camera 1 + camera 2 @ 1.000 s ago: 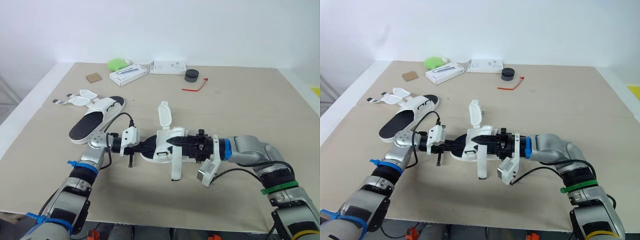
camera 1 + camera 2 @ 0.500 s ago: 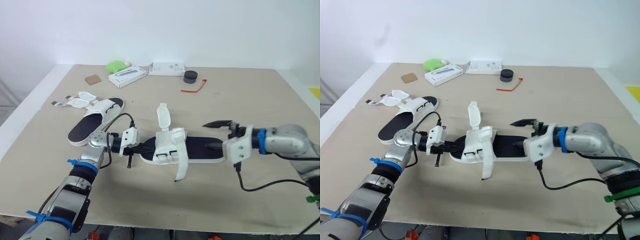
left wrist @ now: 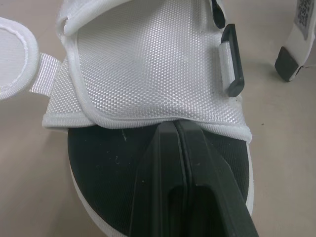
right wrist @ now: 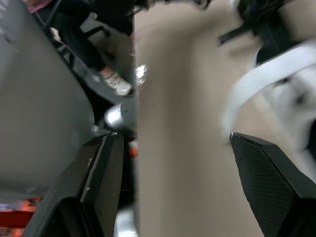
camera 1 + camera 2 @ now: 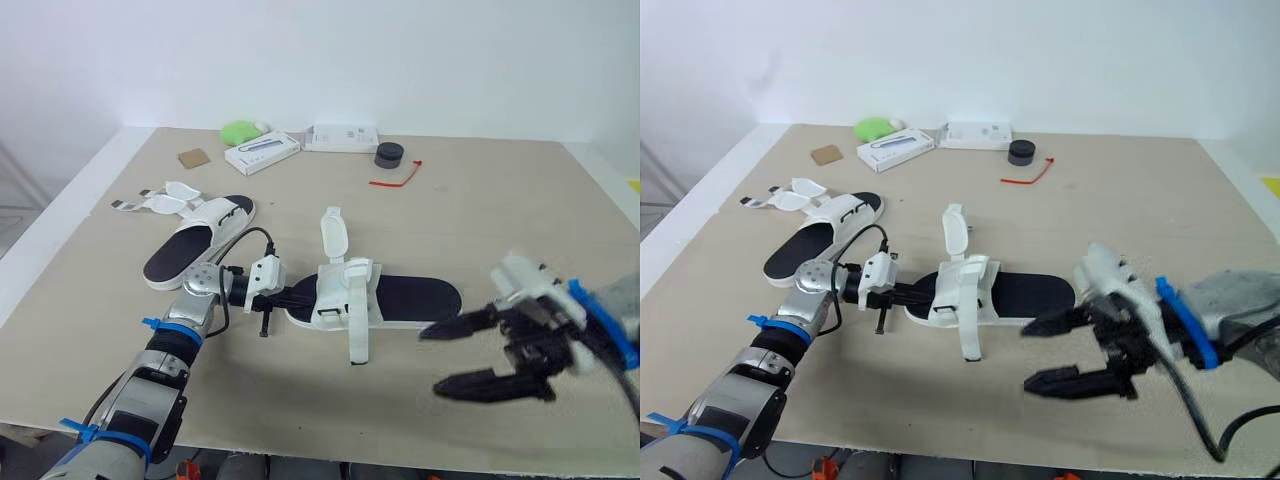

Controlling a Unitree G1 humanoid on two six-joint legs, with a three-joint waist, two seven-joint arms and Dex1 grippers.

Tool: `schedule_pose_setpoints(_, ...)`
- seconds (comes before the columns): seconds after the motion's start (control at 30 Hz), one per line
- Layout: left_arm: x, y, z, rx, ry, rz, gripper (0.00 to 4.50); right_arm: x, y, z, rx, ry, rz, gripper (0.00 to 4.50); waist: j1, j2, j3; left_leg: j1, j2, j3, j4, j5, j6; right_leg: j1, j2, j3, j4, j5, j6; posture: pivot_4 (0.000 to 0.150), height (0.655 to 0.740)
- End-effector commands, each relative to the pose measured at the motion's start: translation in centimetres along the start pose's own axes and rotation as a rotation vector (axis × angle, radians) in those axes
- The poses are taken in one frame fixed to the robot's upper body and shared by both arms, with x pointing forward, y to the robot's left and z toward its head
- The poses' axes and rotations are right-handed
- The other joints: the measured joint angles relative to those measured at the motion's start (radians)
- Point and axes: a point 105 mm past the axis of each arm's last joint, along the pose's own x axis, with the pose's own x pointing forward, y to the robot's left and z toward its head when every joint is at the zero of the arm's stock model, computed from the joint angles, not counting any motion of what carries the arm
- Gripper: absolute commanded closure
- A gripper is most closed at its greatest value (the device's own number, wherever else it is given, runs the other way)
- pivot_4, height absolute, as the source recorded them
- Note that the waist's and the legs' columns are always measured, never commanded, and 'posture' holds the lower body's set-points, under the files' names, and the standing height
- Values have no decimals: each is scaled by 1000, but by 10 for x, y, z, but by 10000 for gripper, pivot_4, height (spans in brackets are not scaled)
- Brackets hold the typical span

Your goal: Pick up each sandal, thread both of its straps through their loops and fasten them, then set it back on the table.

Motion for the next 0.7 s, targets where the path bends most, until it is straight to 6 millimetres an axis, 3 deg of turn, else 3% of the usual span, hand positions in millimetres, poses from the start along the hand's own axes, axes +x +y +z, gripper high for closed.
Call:
schedule_pose_setpoints(0.03, 8, -39, -44, -149, 132, -119, 45000, 26, -23, -17, -64, 43, -197, 7699, 0, -2, 0, -1, 0, 0, 1, -1, -1, 0, 0, -1, 0, 0, 0, 1500, 7400)
schedule_pose_setpoints(0.3, 10, -44, -43, -152, 122, -124, 45000, 40, -49, -11, -25, -26, -306, 7699, 1, 1, -1, -6, -4, -2, 3, -3, 2, 0, -3, -1, 0, 1, 8, 1500, 7400)
schedule_pose_setpoints(0.43, 10, -43, -42, -152, 123, -120, 45000, 50, -45, -9, -24, -12, -268, 7699, 3, 2, -2, -7, -4, -2, 3, -5, 4, 2, -3, -2, 0, -2, 8, 1500, 7400)
schedule_pose_setpoints(0.6, 9, -42, -41, -154, 121, -114, 45000, 57, -26, 3, 25, -53, -121, 7699, 3, 1, -1, -8, -4, -4, 3, -6, 4, 3, -3, -3, 0, -2, 8, 1500, 7400)
schedule_pose_setpoints(0.7, 8, -42, -42, -155, 124, -111, 45000, 60, -30, 8, 62, -73, -116, 7699, 2, 2, -2, -8, -4, -4, 3, -6, 4, 3, -3, -4, 0, -2, 7, 1500, 7400)
